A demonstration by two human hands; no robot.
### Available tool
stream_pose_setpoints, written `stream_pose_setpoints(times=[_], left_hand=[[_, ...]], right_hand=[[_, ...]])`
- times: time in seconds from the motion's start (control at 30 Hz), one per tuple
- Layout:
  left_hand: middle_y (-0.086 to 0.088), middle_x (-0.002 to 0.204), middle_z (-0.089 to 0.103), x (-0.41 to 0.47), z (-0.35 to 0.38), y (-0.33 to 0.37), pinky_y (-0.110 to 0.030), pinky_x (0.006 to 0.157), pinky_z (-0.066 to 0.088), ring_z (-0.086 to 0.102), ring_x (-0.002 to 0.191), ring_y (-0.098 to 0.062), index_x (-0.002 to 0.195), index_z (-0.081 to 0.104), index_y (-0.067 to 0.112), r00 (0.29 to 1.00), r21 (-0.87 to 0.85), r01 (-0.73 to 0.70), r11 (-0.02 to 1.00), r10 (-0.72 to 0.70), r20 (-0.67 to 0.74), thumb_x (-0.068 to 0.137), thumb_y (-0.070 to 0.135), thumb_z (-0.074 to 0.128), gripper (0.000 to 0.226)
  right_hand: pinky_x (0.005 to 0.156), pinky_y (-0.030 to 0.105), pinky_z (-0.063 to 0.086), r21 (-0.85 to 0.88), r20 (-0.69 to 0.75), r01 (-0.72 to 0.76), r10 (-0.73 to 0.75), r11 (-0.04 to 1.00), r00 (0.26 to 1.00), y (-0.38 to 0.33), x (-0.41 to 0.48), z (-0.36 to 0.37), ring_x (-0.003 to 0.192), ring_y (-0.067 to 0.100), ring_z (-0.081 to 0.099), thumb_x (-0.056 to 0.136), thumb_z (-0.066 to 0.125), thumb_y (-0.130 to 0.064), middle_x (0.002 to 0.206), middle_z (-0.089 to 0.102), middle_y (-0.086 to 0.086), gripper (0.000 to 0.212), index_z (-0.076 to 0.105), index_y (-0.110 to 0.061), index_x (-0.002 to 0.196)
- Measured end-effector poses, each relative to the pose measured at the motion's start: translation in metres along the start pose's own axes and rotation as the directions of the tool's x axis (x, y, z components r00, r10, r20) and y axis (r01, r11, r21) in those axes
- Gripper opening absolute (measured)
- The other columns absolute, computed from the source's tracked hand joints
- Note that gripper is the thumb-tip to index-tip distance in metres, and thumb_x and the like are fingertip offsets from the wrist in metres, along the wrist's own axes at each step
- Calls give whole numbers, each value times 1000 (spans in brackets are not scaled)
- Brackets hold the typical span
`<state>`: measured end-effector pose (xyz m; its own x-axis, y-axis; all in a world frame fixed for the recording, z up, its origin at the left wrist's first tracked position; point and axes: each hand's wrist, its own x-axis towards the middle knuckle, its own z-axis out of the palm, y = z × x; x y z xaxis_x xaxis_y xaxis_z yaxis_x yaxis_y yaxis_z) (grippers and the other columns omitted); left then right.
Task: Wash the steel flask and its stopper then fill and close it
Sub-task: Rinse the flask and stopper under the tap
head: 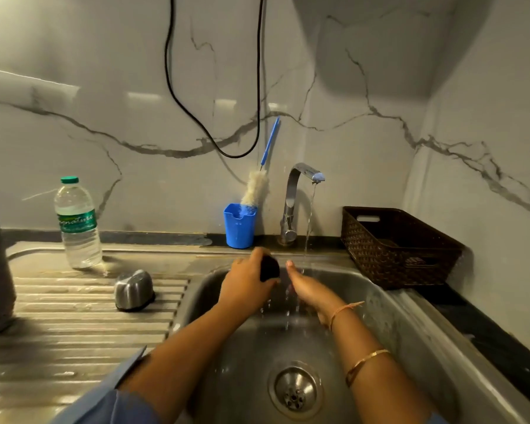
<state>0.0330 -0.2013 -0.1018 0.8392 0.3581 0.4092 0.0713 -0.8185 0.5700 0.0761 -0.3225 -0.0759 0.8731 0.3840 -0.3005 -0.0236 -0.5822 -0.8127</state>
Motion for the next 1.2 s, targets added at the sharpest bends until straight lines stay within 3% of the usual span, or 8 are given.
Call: stream_pose_setpoints(times=[0.1,0.23,0.4,0.53,0.7,0.8,0.93,1.2], left_hand=[[0,122,54,-3,-16,-2,-29,96,41,50,115,-15,131,41,23,985,-80,-55,995,41,-167,84,33,68,55],[-2,120,59,-10,-23,-15,-32,92,45,55,111,-19,123,41,22,959,179,59,982,-106,263,81,28,71,53],[5,123,49,-29,-40,-21,-22,93,39,49,111,-8,134,36,21,972,-171,-130,977,91,-217,87,35,64,57],[-1,122,56,-41,-59,-33,-29,94,45,53,112,-16,125,41,22,981,122,-33,992,9,195,84,34,67,51],[-1,124,56,-57,-90,-47,-24,90,40,53,112,-16,129,39,21,997,-59,40,997,-44,-68,87,43,61,53],[-4,121,60,-59,-116,-51,-28,84,42,55,106,-19,122,41,20,989,179,109,978,-125,82,86,44,62,48],[-10,128,49,-71,-151,-81,-36,91,42,52,114,-29,126,40,15,973,310,212,927,-230,22,87,38,63,51],[-16,136,35,-90,-188,-153,-39,96,39,49,118,-36,135,35,10,857,280,505,817,-514,-44,95,28,53,47]], right_hand=[[103,39,34,32,-166,168,-161,985,973,-7,3,0,123,28,47,97,26,-54,135,51,15,63,50,-7,131],[88,33,39,83,-226,191,-168,978,960,-6,1,12,97,21,51,99,31,-47,120,58,15,52,58,-6,116],[83,33,43,-3,-253,314,-305,949,918,-13,-1,29,99,29,56,100,34,-40,102,62,17,46,61,-3,107],[70,28,40,35,-340,376,-343,926,876,-23,2,41,79,15,51,99,37,-38,84,56,4,40,61,-6,99],[66,26,39,47,-295,396,-366,917,882,-29,7,70,78,16,50,100,39,-34,82,55,3,36,62,-6,98],[59,25,37,53,-278,440,-410,896,869,-43,8,85,71,14,49,99,42,-31,75,53,0,31,61,-6,95],[65,25,43,-18,-73,460,-460,888,885,-65,6,117,84,19,53,93,55,-29,94,58,8,19,56,-10,95],[107,45,35,-414,263,616,-560,670,786,-105,2,194,129,36,34,91,53,-38,144,28,14,54,35,-22,139]])
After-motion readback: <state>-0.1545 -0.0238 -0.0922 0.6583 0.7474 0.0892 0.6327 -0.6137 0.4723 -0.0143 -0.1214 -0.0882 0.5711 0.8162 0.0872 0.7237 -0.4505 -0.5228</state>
